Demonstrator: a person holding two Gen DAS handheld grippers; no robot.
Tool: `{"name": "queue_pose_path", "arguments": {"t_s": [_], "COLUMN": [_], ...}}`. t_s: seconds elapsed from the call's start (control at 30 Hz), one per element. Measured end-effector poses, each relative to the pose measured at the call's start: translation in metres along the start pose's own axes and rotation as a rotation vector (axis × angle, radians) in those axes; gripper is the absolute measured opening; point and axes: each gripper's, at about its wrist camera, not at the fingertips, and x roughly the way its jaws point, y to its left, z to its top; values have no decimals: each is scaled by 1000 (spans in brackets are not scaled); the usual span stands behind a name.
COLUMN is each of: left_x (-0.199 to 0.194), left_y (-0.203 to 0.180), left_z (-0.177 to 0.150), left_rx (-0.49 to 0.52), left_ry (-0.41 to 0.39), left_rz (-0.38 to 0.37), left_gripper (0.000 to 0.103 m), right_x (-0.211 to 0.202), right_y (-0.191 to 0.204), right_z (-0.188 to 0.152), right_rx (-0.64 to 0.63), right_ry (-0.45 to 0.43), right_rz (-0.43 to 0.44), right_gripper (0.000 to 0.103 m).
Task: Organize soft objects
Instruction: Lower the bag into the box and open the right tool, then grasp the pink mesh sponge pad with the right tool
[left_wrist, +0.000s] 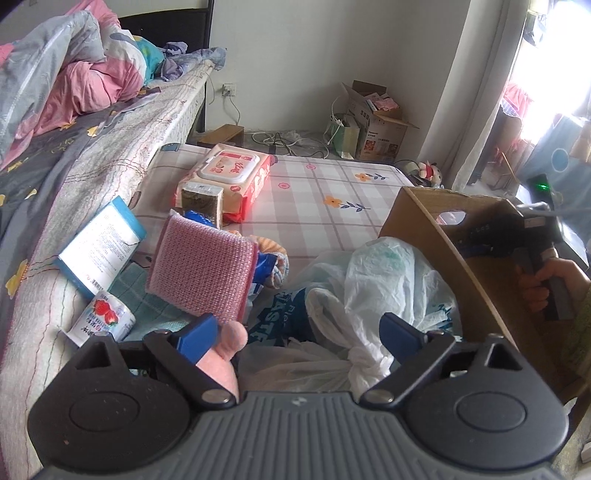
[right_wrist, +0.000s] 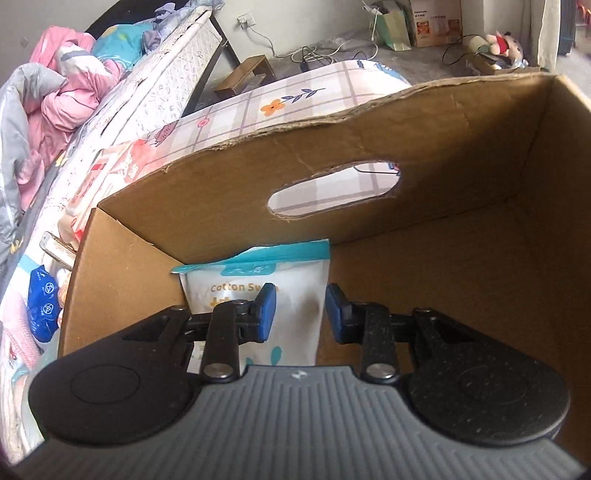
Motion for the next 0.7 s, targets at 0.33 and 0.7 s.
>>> {"name": "queue_pose_path", "arguments": {"t_s": [0.33, 0.7], "left_x": [-47, 7], "left_y": [47, 88], "left_z": [-26, -14], "left_rx": [19, -104], "left_ry": [-126, -31], "left_rz": [92, 21], "left_gripper": [96, 72], "right_x": [-132, -168], "right_y": [27, 185], "right_z": [-20, -43], "right_rx": [-31, -260], "right_ry": [-201, -160], "right_rz": [-5, 354], "right_gripper": [45, 47]}}
